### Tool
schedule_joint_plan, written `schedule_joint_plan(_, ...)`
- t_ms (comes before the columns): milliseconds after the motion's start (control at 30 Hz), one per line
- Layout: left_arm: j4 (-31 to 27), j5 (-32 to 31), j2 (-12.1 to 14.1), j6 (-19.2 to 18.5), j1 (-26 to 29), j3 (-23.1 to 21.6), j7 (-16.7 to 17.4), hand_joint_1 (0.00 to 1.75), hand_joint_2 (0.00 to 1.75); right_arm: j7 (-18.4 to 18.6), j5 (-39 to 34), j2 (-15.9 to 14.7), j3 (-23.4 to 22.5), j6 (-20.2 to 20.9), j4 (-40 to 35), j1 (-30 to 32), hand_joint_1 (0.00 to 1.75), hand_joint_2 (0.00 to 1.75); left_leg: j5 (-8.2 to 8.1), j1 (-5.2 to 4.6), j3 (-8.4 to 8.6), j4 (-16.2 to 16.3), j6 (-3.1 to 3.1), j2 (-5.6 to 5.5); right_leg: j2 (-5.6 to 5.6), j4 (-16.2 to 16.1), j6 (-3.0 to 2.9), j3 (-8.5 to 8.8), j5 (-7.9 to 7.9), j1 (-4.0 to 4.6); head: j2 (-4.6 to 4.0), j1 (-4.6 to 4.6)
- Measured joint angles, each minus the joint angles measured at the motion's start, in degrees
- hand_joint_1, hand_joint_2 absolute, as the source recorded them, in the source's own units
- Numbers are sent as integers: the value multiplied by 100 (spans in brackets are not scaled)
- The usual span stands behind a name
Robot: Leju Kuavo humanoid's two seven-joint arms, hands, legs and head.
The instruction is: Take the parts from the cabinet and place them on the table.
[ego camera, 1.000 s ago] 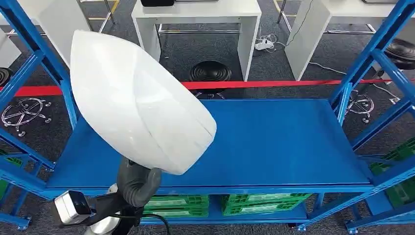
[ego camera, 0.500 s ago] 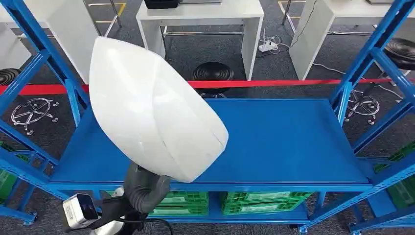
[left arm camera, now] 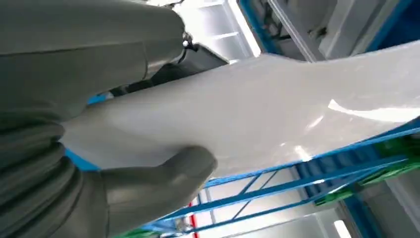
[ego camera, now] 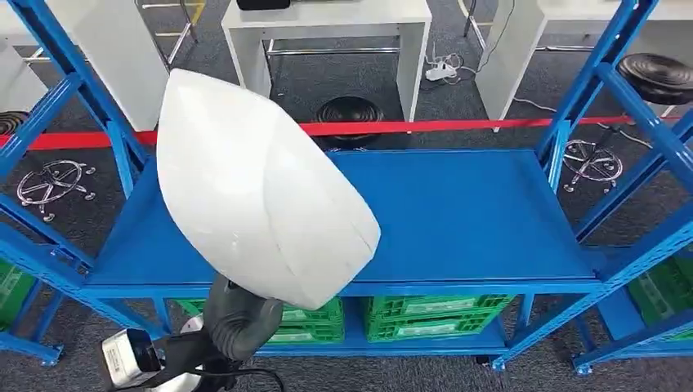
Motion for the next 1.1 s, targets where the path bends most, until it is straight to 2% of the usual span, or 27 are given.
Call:
schedule_joint_plan(67,-26,-20,-2,0,-4,-7,50,175,175,-68,-2,20,2,33,0,2,0,0,103,25,-45,-50,117,9,7,-38,83,-18,63,1,0,4)
schedule_joint_plan(100,-39,-20,-4,0,-17,-15,68,175,175,-83,-2,20,2,37,0,2,0,0,157,40,-81,-62,167,42,7,61,101,-57,-99,-20,0,11)
schedule_joint_plan(133,-42,-20,-4,2,-20,-26,83,175,175,-94,-2,22,0,46,0,2,0,0,202,40,-145,-62,209,41,5,302,115,-146,-397,-14,0,37)
schedule_joint_plan(167,-39,-20,-2,2,-19,-43,85,175,175,-104,-17,26,0,50,2,-1,0,0,258,35,-225,-59,226,43,6,739,135,-291,-761,-12,0,68)
schedule_joint_plan(200,-33,-20,-2,2,-19,-59,87,175,175,-122,-31,26,0,66,2,-1,0,0,313,26,-300,-52,239,48,6,1157,156,-422,-1009,-11,0,74)
schedule_joint_plan(233,-17,-20,-2,2,-19,-68,85,175,175,-144,-35,26,2,101,2,0,0,0,376,16,-374,-44,244,52,6,1552,170,-516,-1163,-8,0,79)
schedule_joint_plan(267,-2,-22,-2,2,-19,-70,85,175,175,-159,-33,24,0,122,2,2,0,0,428,12,-456,-30,239,56,6,1682,170,-490,-1129,-4,0,81)
schedule_joint_plan(300,19,-24,0,2,-19,-72,85,175,175,-164,-24,24,2,151,2,1,0,0,482,12,-539,-8,228,56,6,1573,162,-345,-962,-1,0,85)
schedule_joint_plan(367,42,-37,0,7,-18,-76,83,175,175,-164,-2,20,4,184,2,-5,0,0,556,12,-682,42,200,56,5,795,129,235,-599,2,0,101)
schedule_joint_plan(400,46,-39,0,11,-16,-87,83,175,175,-164,-9,13,4,216,2,-14,0,0,592,13,-735,83,177,56,5,207,94,651,-581,6,0,109)
schedule_joint_plan(433,44,-50,0,13,-14,-90,81,175,175,-164,-22,9,4,240,2,-32,0,0,626,-13,-785,105,138,57,6,-130,54,815,-761,44,0,118)
schedule_joint_plan(467,55,-61,0,13,-9,-94,83,175,175,-164,-31,11,4,249,2,-29,0,0,665,-4,-762,88,99,60,9,-54,19,757,-672,64,0,96)
schedule_joint_plan(533,57,-74,0,13,-10,-98,81,175,175,-159,-35,11,4,234,4,-29,0,0,754,11,-768,59,32,58,12,-81,-53,728,-657,84,0,107)
schedule_joint_plan(567,61,-90,4,13,-7,-98,83,175,175,-157,-35,11,4,234,7,-23,0,0,810,-12,-797,36,-15,54,10,-124,-106,692,-570,37,0,107)
schedule_joint_plan(600,66,-92,13,13,-5,-98,81,175,175,-155,-35,13,4,234,17,-38,0,0,708,13,-849,91,-42,32,-21,-142,-147,624,-495,20,0,112)
schedule_joint_plan(633,68,-92,15,13,-7,-101,83,175,175,-157,-35,11,4,234,17,-41,0,0,409,14,-937,276,-75,30,-19,-143,-187,545,-429,19,0,85)
schedule_joint_plan(700,81,-94,28,13,-5,-101,83,175,175,-157,-35,7,4,234,17,-32,0,0,-281,43,-1175,1128,-145,33,-22,-140,-195,373,-293,25,0,48)
schedule_joint_plan(733,90,-94,33,13,-3,-101,83,175,175,-157,-35,7,4,234,17,-28,0,0,-454,45,-1261,1531,-167,33,-28,-136,-191,289,-231,25,0,44)
schedule_joint_plan(767,103,-94,39,13,0,-101,83,175,175,-157,-35,7,4,234,17,-27,0,0,-462,49,-1258,1767,-183,33,-34,-131,-183,202,-167,24,0,37)
schedule_joint_plan(800,120,-92,46,2,-1,-101,83,175,175,-161,-44,7,4,234,17,-27,0,0,-313,59,-1127,1744,-188,33,-39,-126,-170,112,-101,23,0,31)
schedule_joint_plan(833,131,-85,48,-11,-2,-101,83,175,175,-166,-55,7,4,236,17,-26,0,0,-110,68,-904,1511,-185,34,-40,-119,-154,39,-46,22,0,26)
schedule_joint_plan(867,140,-79,48,-31,-5,-103,83,175,175,-173,-63,7,4,247,20,-25,0,0,68,74,-581,1102,-178,34,-40,-110,-132,-27,5,17,0,26)
schedule_joint_plan(900,140,-68,48,-50,-10,-105,83,175,175,-186,-81,7,4,249,20,-28,0,0,129,78,-191,581,-165,34,-35,-94,-107,-77,54,15,0,22)
schedule_joint_plan(933,138,-50,44,-63,-25,-107,83,175,175,-199,-96,7,2,249,17,-22,0,0,-97,71,178,30,-139,30,-29,-80,-68,-108,93,31,0,11)
schedule_joint_plan(967,138,-37,39,-79,-24,-111,92,175,175,-212,-120,7,2,247,20,-18,0,0,-103,34,244,-71,-49,12,-26,-78,-33,-103,140,33,0,13)
schedule_joint_plan(1067,168,-13,39,-114,-51,-136,100,175,175,-282,-203,7,0,247,20,-6,0,0,-16,-3,122,-83,110,8,-27,-141,108,-100,293,11,0,31)
schedule_joint_plan(1100,179,-9,37,-118,-80,-151,100,175,175,-310,-210,2,-2,253,20,9,0,0,68,40,63,-117,188,41,-14,-109,131,-143,280,-22,0,17)
